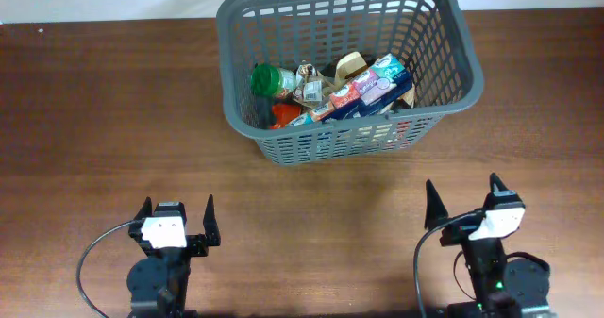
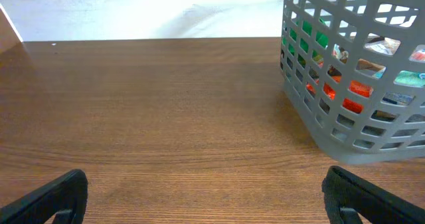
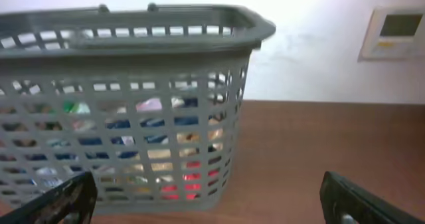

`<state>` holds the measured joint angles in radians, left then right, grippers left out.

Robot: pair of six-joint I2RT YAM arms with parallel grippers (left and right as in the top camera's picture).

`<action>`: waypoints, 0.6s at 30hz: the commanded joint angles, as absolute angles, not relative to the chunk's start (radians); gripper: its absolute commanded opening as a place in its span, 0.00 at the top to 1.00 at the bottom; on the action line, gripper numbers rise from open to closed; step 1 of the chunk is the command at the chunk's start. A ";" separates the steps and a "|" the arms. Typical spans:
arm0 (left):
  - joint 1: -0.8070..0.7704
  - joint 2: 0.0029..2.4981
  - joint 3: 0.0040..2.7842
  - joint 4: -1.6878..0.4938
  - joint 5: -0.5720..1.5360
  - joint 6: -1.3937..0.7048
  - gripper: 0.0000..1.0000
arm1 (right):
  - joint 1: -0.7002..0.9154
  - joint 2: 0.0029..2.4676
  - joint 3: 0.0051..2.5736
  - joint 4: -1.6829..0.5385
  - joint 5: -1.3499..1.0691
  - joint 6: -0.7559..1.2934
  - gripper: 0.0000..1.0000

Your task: Pack container

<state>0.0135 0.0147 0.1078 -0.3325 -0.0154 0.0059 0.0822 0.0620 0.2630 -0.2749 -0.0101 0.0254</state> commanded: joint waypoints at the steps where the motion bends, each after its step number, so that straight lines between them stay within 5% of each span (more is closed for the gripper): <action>1: 0.018 0.005 0.102 -0.329 -0.025 0.000 0.01 | 0.089 0.044 0.219 -0.258 -0.022 0.022 0.01; 18: 0.018 0.005 0.102 -0.329 -0.025 0.000 0.01 | 0.070 0.002 0.138 -0.241 -0.005 0.023 0.01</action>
